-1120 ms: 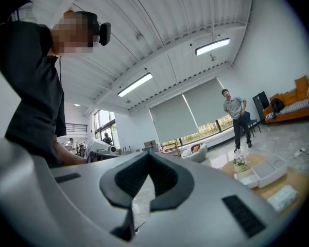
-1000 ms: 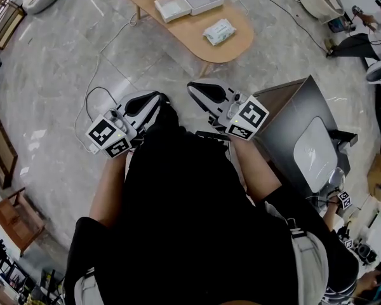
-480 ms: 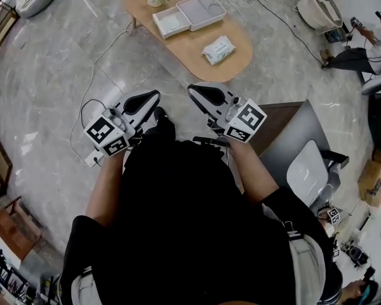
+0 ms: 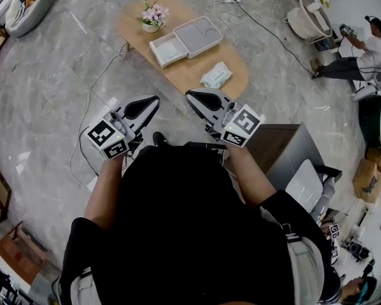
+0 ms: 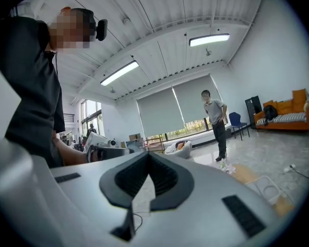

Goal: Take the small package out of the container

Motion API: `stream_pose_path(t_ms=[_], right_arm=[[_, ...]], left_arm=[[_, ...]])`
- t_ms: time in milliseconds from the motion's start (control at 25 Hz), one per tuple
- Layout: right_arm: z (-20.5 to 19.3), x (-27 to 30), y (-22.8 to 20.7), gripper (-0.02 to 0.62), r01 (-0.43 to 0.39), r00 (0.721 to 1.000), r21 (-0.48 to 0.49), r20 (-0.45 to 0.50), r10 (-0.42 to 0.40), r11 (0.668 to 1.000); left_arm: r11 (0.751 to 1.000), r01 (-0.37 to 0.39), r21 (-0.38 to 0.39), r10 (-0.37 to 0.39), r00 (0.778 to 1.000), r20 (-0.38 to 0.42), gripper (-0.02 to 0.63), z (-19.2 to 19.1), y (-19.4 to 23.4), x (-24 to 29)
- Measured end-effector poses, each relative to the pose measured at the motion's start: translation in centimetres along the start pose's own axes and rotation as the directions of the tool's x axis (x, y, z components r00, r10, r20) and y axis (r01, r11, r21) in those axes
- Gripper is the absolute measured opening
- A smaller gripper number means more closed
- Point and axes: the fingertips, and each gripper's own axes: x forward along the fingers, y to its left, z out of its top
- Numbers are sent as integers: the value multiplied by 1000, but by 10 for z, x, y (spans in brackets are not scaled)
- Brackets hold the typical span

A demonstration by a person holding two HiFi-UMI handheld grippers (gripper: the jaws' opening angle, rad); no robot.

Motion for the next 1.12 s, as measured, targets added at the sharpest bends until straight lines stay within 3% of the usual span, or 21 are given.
stream_pose_path(t_ms=[320, 760, 960, 1120], right_arm=[[1, 37, -43, 11, 59, 997, -20, -52, -60, 998], [-11, 71, -109, 11, 72, 994, 51, -87, -68, 996], [-16, 95, -165, 11, 77, 991, 84, -119, -66, 993], [-30, 115, -230, 11, 133, 979, 103, -169, -115, 986]], left_arm=[[1000, 8, -27, -8, 1000, 3, 18, 17, 62, 11], [995, -51, -81, 50, 999, -13, 18, 21, 140, 34], [992, -90, -90, 86, 995, -44, 18, 29, 187, 54], [984, -127, -126, 116, 989, -92, 17, 25, 234, 75]])
